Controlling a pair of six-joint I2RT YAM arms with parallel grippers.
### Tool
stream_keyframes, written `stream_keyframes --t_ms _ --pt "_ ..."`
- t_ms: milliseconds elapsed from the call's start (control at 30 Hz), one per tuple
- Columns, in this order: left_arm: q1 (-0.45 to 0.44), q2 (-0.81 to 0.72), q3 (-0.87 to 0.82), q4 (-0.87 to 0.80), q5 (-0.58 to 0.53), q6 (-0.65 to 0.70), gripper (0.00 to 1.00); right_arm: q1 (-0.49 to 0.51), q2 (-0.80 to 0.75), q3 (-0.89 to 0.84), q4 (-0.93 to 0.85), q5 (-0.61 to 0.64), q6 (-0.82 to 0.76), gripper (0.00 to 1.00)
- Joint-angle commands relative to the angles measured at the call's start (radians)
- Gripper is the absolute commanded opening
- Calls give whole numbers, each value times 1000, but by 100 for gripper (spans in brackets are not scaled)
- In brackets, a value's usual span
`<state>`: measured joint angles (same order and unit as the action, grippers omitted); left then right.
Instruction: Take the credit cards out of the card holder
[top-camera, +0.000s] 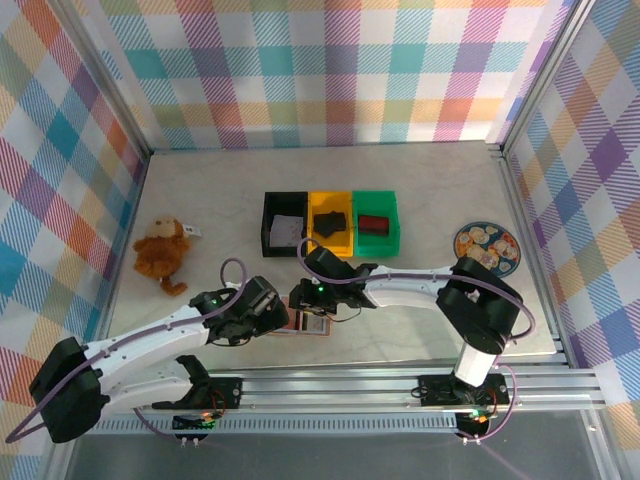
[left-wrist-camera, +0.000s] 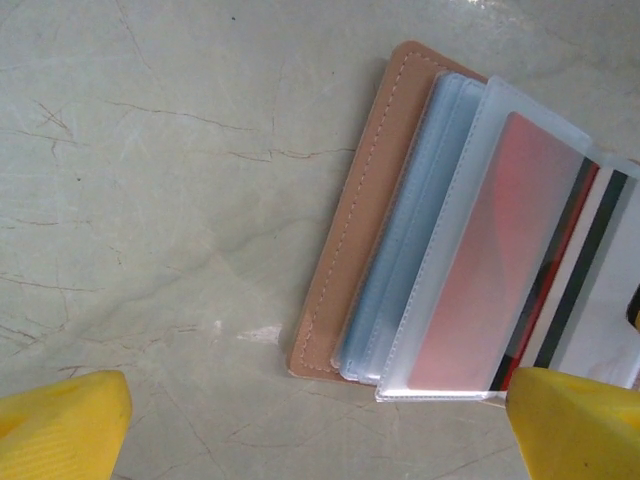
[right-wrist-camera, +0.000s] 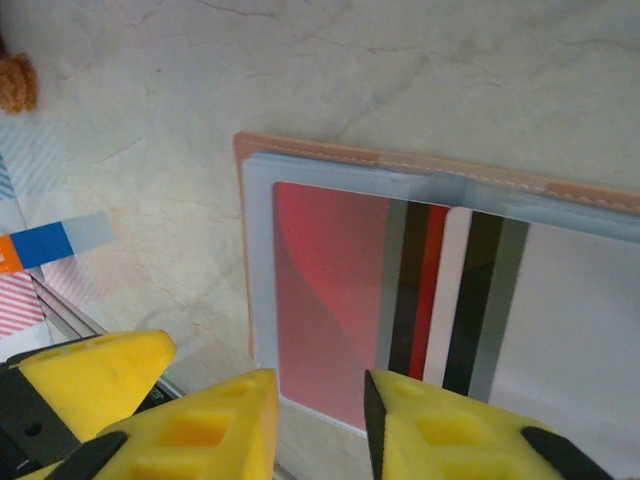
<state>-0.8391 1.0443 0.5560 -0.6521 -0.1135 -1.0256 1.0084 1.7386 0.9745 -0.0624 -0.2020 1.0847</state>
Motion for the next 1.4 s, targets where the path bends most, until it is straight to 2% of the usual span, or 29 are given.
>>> stream_keyframes --t_ms 0,267,400,600,833,1033,1200,1367 --pt "10 40 34 -22 10 18 96 4 26 17 -61 2 -2 29" --pt "18 145 45 -6 22 21 97 4 53 31 -94 -5 14 28" --pt "23 194 49 -4 28 32 97 4 61 29 -109 3 18 23" --pt "49 206 14 -2 33 34 97 4 71 26 -126 13 22 22" --pt "72 200 -35 22 60 34 97 3 73 43 -225 76 21 21" --pt "78 215 -62 71 97 24 97 4 90 54 -213 68 -4 18" --pt "79 227 -66 92 112 27 97 3 81 18 -66 7 -22 22" --pt "78 244 -83 127 136 24 96 2 37 -13 -58 51 -2 24"
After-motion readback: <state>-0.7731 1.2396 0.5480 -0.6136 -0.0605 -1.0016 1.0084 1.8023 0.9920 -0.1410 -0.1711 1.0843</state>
